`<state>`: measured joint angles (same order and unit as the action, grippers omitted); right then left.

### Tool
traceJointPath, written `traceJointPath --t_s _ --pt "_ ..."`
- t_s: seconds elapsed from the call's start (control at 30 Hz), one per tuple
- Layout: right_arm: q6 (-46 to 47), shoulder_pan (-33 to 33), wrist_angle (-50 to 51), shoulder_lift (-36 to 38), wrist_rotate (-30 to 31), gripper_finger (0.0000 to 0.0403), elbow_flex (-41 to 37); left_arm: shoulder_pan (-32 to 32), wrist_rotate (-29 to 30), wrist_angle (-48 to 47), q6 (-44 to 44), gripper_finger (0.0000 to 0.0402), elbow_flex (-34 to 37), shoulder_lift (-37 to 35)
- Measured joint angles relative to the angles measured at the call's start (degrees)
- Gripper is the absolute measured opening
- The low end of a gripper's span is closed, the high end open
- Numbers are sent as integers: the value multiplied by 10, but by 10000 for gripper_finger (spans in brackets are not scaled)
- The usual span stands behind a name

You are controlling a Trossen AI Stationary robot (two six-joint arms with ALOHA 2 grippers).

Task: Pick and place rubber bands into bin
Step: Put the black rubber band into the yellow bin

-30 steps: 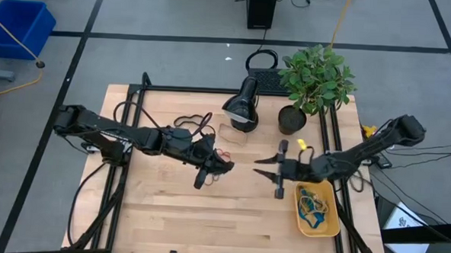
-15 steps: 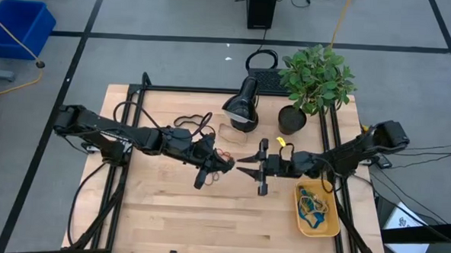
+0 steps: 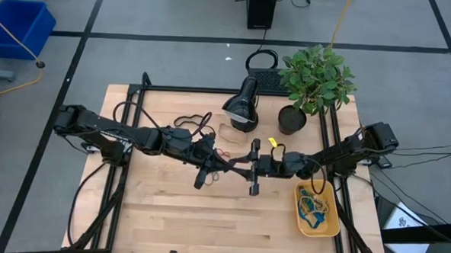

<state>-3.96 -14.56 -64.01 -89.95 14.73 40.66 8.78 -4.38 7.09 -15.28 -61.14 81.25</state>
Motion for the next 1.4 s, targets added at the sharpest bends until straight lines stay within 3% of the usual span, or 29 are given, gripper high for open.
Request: traceJointPath --t_s 0.13,0.37,0.67,0.93,1.13,1.4 --pt "2 0 7 0 2 82 0 0 0 0 0 15 0 0" --pt "2 0 13 0 1 8 0 0 0 0 0 16 0 0" --pt "9 0 20 0 1 4 0 0 0 0 -13 11 0 0" --pt "9 0 20 0 1 2 0 0 0 0 -14 79 0 0" --pt "8 0 20 6 2 1 0 0 10 -6 -29 153 0 -1" --pt "-1 -2 55 55 4 1 0 -1 10 -110 -38 213 0 0"
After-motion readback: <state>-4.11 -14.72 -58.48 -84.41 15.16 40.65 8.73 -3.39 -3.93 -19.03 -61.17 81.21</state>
